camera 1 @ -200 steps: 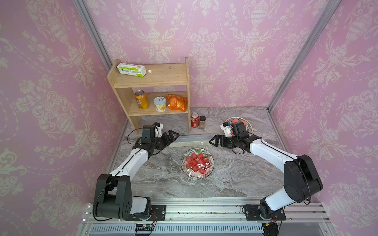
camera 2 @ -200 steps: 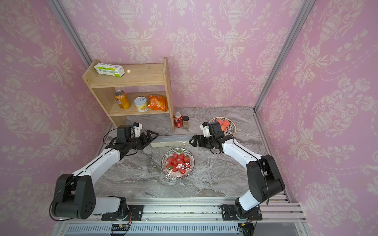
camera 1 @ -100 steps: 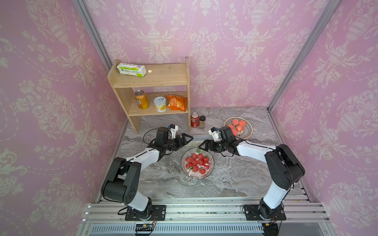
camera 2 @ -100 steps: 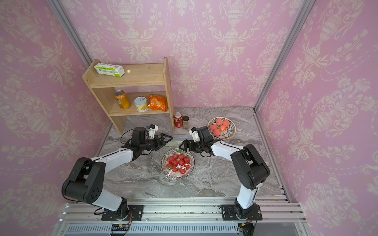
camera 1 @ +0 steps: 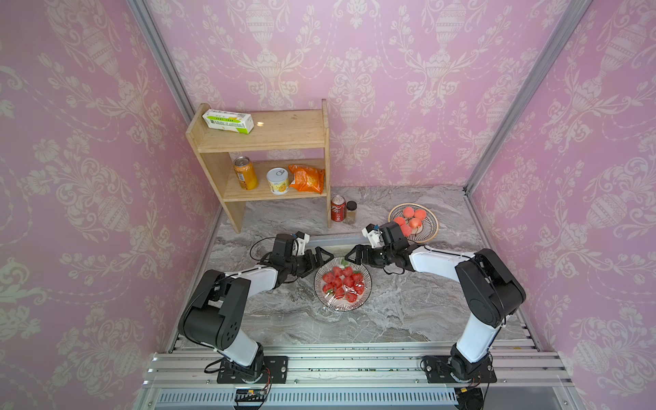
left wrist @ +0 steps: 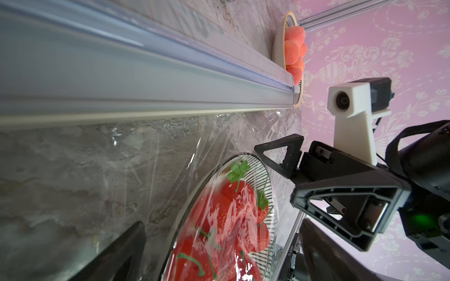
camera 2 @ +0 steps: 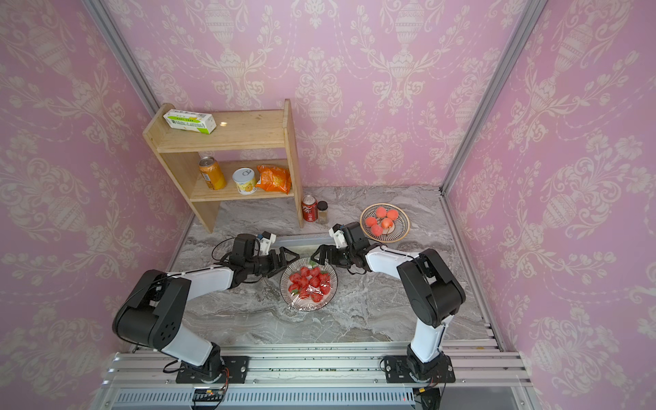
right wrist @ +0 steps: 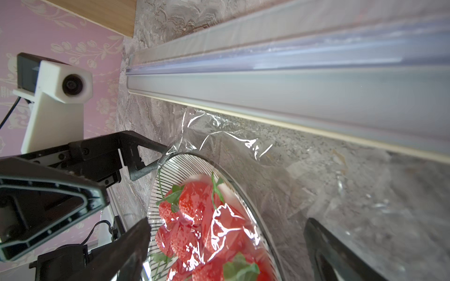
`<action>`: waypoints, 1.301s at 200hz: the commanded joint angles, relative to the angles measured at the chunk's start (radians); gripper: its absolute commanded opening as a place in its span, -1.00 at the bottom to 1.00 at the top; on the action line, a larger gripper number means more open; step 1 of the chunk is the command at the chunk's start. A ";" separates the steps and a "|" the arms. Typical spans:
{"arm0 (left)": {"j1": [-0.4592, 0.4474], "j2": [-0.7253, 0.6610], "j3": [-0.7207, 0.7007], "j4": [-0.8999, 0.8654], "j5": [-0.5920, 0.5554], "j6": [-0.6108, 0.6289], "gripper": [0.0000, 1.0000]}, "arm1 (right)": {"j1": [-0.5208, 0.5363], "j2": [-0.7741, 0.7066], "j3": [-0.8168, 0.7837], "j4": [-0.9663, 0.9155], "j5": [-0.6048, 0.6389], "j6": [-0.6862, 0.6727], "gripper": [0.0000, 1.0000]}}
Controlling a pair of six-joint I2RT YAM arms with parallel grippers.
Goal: Wrap the plate with plastic wrap
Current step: Move the plate to the center of the board, then cover the plate with plastic wrap.
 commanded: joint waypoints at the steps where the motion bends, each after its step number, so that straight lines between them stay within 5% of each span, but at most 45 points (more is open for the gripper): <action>1: -0.007 -0.003 -0.021 -0.010 0.039 0.017 0.98 | 0.025 -0.028 -0.038 0.010 -0.042 0.054 1.00; 103: -0.035 -0.069 -0.081 -0.025 0.090 -0.040 0.98 | 0.109 -0.097 -0.136 0.090 -0.053 0.227 0.99; 141: -0.024 -0.129 -0.003 -0.329 -0.086 0.131 0.98 | 0.063 -0.221 -0.116 -0.212 0.073 0.103 1.00; 185: 0.040 -0.280 0.007 -0.574 -0.197 0.177 0.98 | 0.035 -0.261 -0.080 -0.363 0.131 0.024 0.99; 218: 0.012 -0.377 -0.075 -0.638 -0.125 0.059 0.98 | 0.046 -0.207 -0.102 -0.262 0.093 0.106 1.00; 260: -0.029 -0.506 -0.202 -0.497 -0.057 -0.193 0.98 | 0.087 -0.186 -0.148 -0.172 0.029 0.215 0.99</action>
